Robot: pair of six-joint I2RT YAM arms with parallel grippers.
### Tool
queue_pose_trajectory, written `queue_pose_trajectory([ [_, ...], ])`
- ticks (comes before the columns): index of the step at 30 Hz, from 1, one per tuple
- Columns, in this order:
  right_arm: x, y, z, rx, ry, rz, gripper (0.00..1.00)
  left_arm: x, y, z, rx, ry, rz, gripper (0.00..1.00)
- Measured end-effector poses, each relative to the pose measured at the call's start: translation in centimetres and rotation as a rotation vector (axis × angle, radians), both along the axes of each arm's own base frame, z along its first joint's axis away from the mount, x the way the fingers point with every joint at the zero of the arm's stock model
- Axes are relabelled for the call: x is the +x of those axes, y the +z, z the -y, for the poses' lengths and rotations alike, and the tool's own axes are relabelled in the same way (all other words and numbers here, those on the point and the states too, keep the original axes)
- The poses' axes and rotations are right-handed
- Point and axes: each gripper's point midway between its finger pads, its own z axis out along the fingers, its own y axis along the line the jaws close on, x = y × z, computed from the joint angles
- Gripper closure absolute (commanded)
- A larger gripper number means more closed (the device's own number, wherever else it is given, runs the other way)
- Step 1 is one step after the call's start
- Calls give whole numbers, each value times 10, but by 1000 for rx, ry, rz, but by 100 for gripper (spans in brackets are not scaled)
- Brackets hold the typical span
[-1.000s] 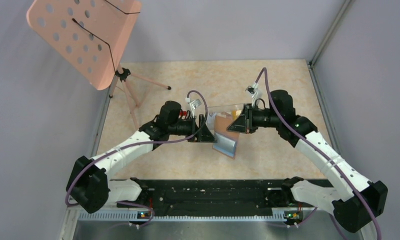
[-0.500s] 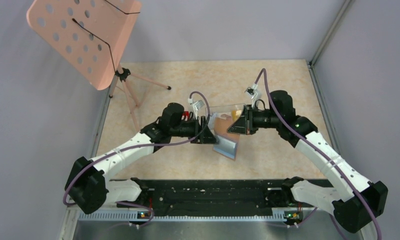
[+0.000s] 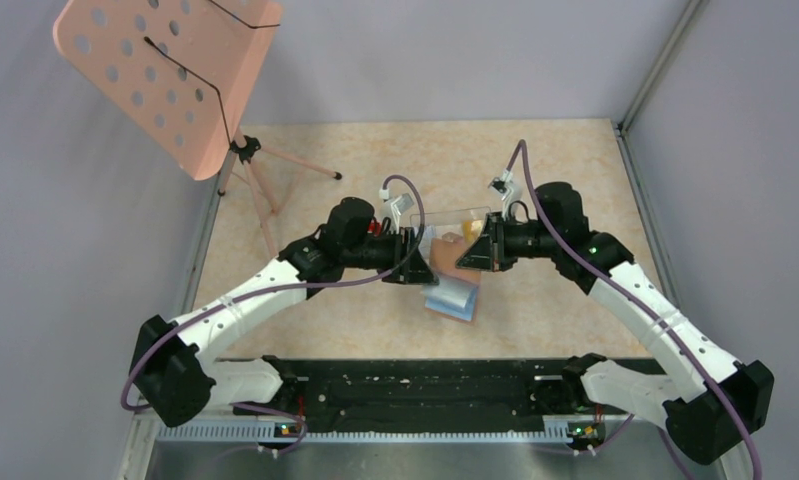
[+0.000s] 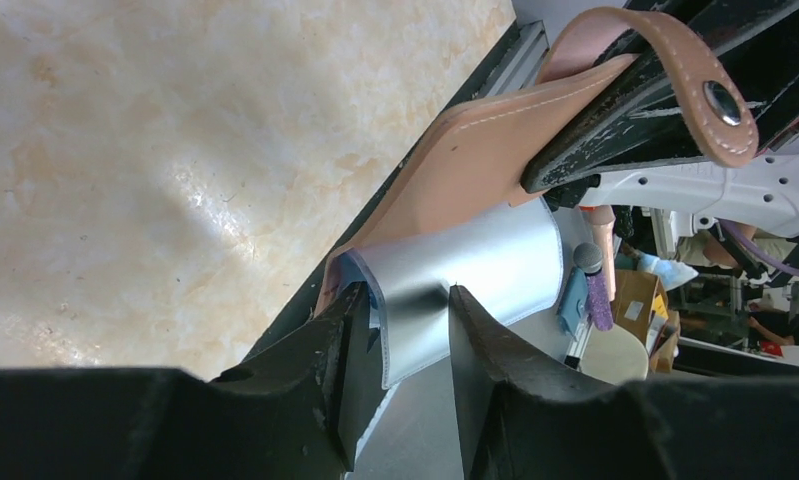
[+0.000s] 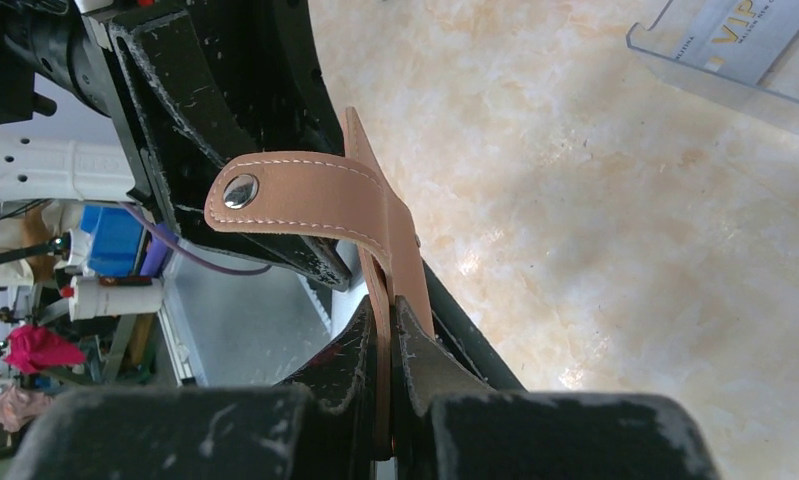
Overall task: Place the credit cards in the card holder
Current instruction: Open the card holder.
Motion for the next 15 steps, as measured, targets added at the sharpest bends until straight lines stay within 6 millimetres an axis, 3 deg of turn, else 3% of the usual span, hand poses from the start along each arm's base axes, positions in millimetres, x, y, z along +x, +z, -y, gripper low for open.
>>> queue_pose_trajectory([
  [3,1,-3,0,-7,4,-2,100,-2,0,0,5,-3,-5,63],
  [9,1,-10,1,-28,13,-12,100,-1,4,-1,12,4,-12,50],
  [15,-1,-13,2,-40,23,-10,100,3,15,0,18,11,4,56],
])
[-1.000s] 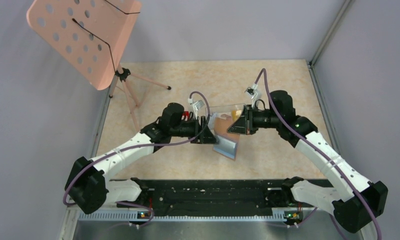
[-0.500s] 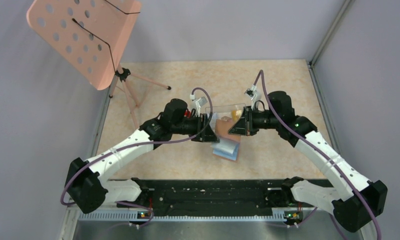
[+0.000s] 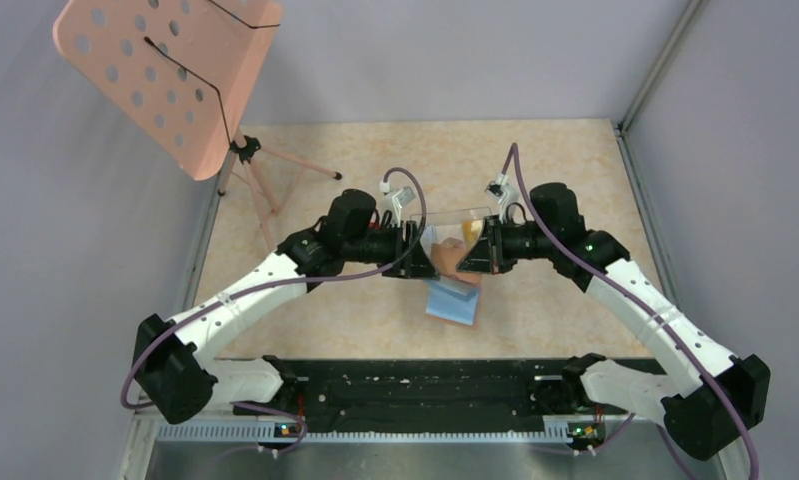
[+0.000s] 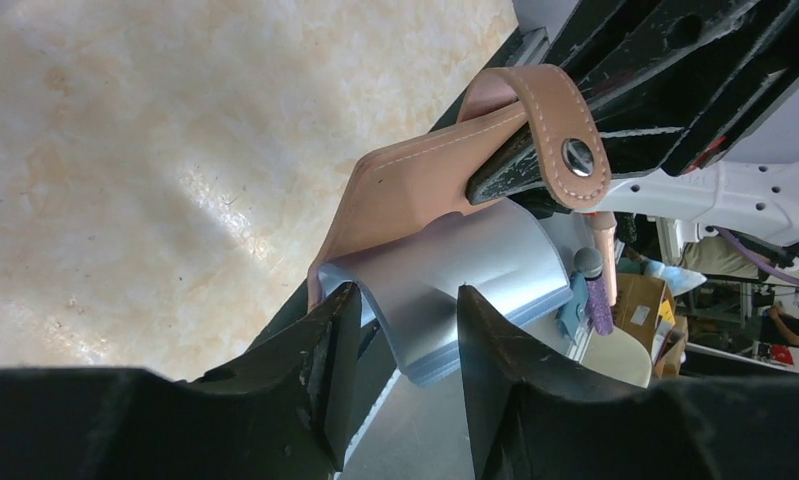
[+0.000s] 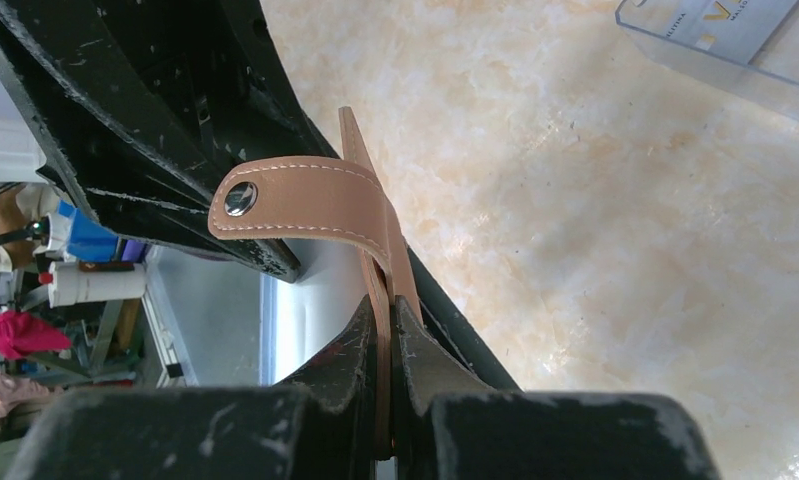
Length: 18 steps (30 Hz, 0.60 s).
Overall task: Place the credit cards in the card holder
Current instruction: Open the card holder.
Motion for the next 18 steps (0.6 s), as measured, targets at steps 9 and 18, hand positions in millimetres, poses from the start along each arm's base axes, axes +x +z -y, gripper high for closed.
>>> queue_pose_trajectory([
  [9,0,-3,-1,-5,11,-8,100,-1,-7,0,46,-22,-14,44],
  [18,-2,-1,-3,11,21,-20,100,1,14,11,-50,-25,-19,30],
])
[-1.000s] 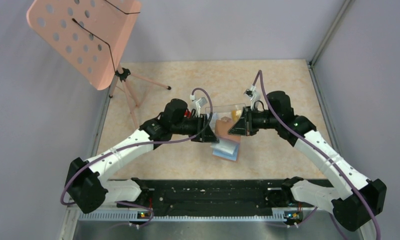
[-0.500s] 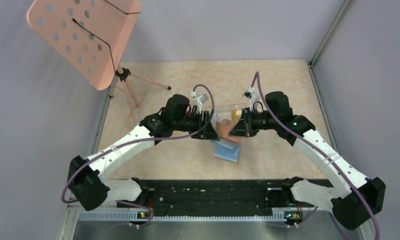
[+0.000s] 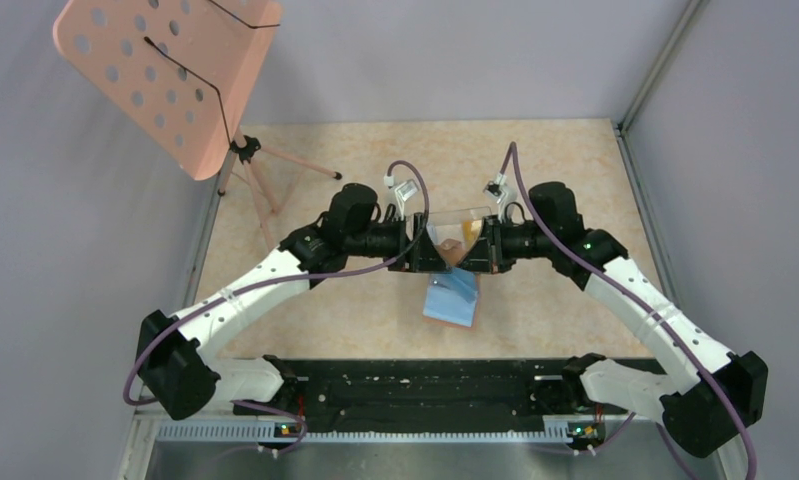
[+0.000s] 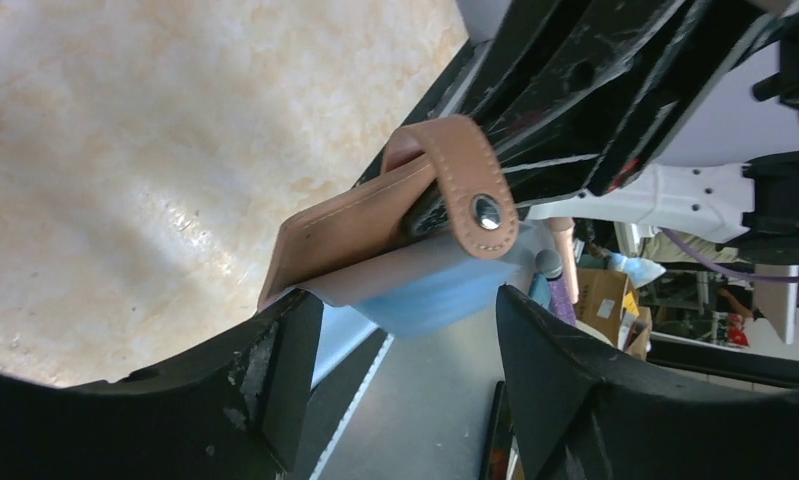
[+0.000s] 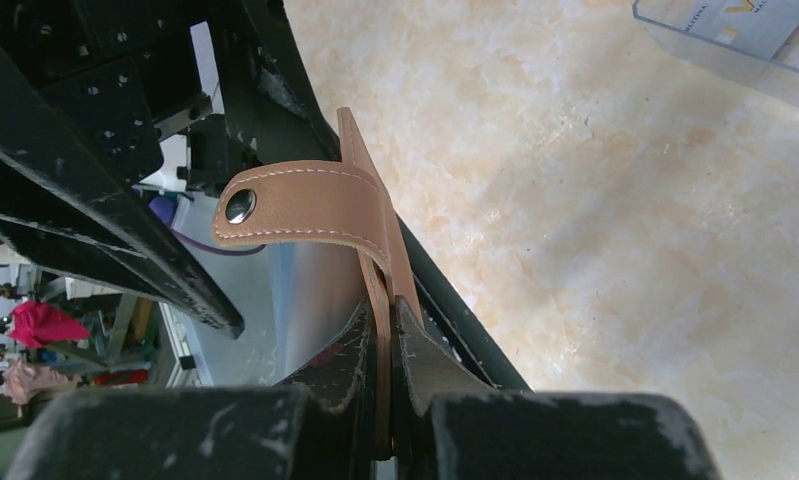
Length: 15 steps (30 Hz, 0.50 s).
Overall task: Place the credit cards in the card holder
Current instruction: Open the card holder.
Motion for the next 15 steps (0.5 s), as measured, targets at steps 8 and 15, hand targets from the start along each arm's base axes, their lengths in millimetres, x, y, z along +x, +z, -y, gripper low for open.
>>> queue_pose_trajectory([
  [8,1,4,-2,18,-5,-9,100,11,22,5,-103,14,11,28],
  [15,1,4,-5,35,-6,-41,100,19,14,-4,-127,44,-21,37],
])
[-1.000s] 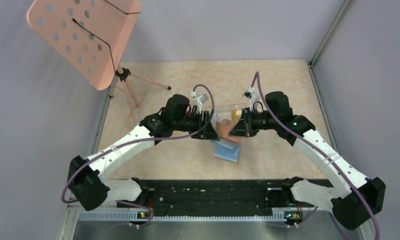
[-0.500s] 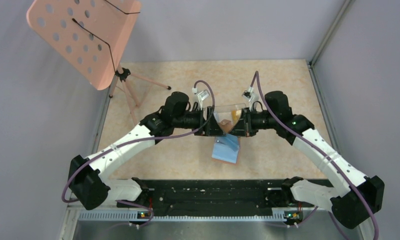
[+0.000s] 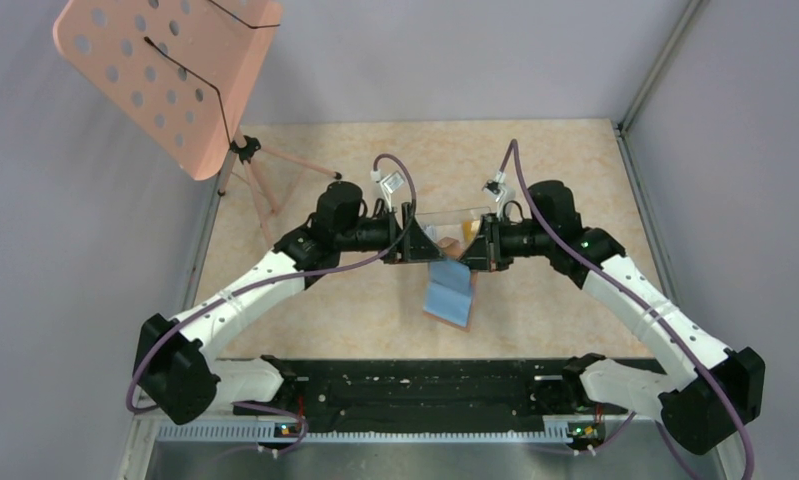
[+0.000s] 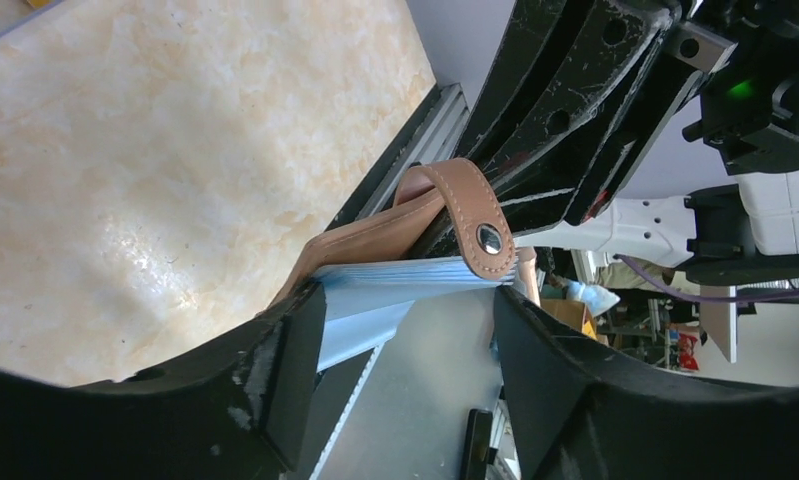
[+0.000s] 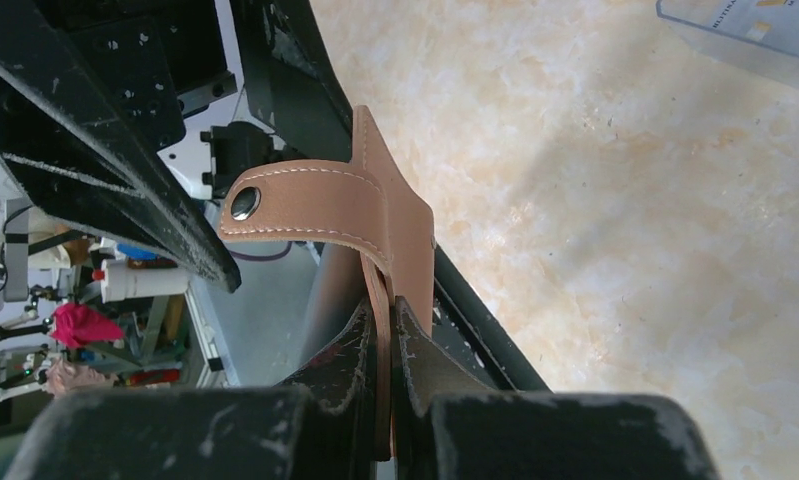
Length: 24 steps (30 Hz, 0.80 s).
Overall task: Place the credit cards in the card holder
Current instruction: Open the card holder.
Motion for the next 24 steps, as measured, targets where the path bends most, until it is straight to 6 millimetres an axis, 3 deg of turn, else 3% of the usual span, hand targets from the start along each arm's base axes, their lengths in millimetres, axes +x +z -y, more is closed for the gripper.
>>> queue_pose_trajectory([
  [4,0,1,-1,5,-1,-9,100,1,0,-6,8,6,12,43],
  [18,2,-12,1,-41,31,-3,100,-16,-19,-16,135,-109,-5,40],
  [24,2,-14,0,-42,34,-16,100,-20,-19,-15,126,-131,-28,35],
])
